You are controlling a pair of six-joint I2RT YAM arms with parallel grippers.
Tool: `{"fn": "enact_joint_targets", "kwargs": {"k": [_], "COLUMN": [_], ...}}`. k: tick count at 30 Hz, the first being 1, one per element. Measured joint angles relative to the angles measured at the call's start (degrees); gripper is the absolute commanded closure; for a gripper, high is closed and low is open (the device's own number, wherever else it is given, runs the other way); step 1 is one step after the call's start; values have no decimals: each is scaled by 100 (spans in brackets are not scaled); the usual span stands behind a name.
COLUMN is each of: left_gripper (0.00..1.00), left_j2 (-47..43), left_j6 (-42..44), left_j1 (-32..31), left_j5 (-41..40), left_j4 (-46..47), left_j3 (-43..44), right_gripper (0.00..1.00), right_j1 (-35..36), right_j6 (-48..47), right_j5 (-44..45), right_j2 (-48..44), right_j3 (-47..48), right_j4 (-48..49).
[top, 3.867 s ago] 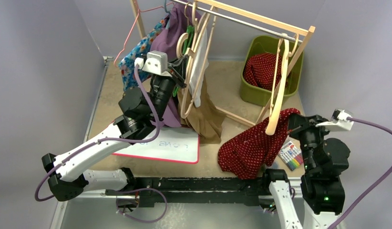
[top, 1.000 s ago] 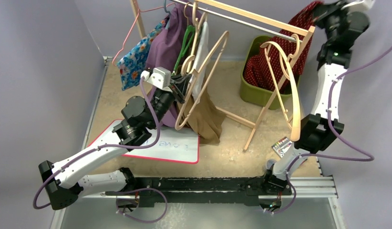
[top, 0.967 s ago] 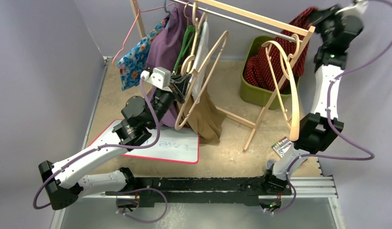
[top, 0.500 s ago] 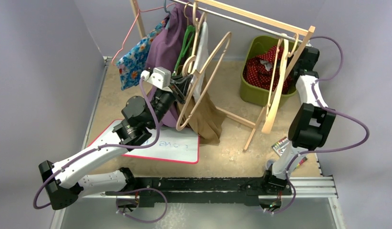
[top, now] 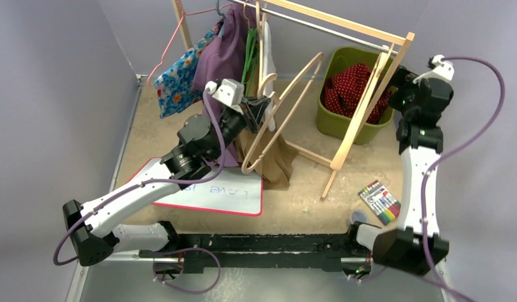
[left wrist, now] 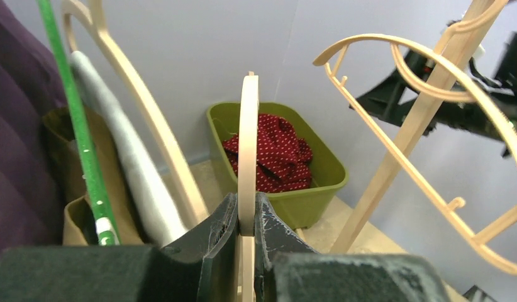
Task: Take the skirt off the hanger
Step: Place the skirt in the bin, then place the hanger at the clothesline.
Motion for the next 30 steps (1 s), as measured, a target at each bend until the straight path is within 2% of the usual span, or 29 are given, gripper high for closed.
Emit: {"fn": "enact_joint_targets", "kwargs": {"k": [7, 15, 23, 30], "left_gripper": [100, 100, 100, 100], "left_j2": [654, 922, 914, 1478], "left_j6": [-660, -1176, -1805, -1792], "left_j1": [-170, -833, -1012, -1445], "left_j5": [-129, -1025, -1624, -2194], "left_j4": [-529, -1005, -1285, -1871], "left_j3": [1019, 1690, 1779, 3150], "right_gripper": [1, 1, 1, 1], "right_j1": [0, -11, -11, -11], "right_j6": [76, 133, 140, 166], "right_j5": [9, -227, -501, -566], "right_j2": [-1305, -1561, -1856, -1880], "right_j3": [-940, -1246, -1443, -1453], "right_j4": [107, 157, 249, 278]}}
